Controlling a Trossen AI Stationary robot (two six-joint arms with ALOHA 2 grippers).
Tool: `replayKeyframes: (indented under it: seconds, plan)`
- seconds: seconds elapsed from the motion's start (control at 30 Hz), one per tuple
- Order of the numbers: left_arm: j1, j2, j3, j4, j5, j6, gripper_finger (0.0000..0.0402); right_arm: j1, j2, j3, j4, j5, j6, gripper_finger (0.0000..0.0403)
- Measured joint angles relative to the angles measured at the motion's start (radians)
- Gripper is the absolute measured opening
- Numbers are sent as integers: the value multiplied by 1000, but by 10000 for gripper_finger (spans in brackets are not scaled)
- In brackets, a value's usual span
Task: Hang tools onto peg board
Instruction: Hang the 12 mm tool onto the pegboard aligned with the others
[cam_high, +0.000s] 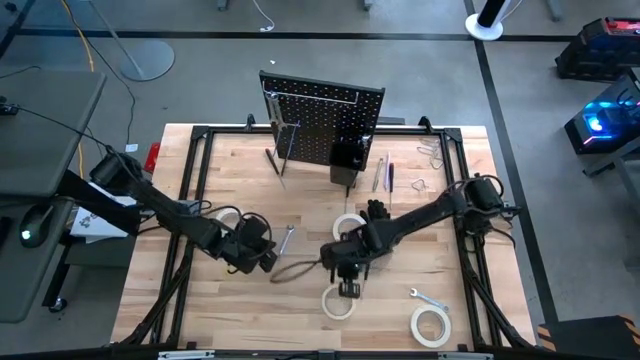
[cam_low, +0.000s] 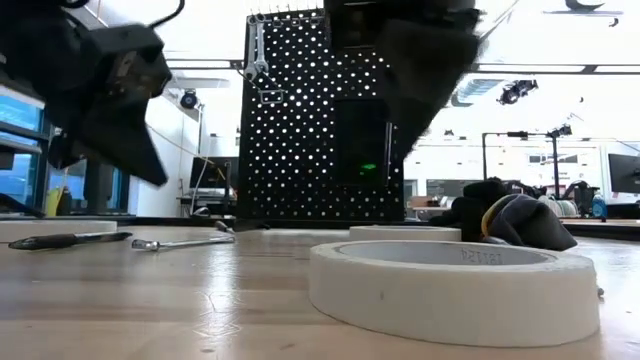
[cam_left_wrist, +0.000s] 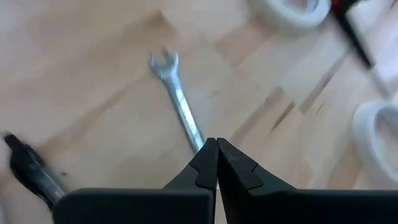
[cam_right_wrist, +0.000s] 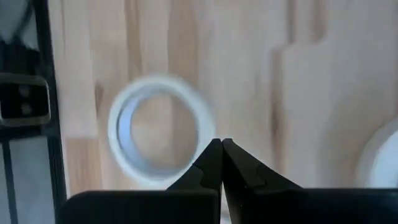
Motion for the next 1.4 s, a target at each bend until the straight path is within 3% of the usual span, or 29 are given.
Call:
replayKeyframes:
  seconds: [0.17, 0.37, 0.83, 1.2, 1.4]
  plan:
    - [-7, 107, 0, 129, 141, 42, 0, -100, 2, -1, 43, -18, -56, 0]
    - [-24, 122, 0, 129, 46, -1, 0, -184, -33, 0, 62, -25, -97, 0]
    - [-32, 132, 0, 95, 65, -9, 0, -208, -50, 2, 50, -7, -135, 0]
    - [-31, 240, 6, 189, 76, -10, 0, -240, -50, 2, 36, -10, -143, 0]
    - [-58, 317, 12, 225, 68, 43, 0, -243, -11, 2, 173, -121, -91, 0]
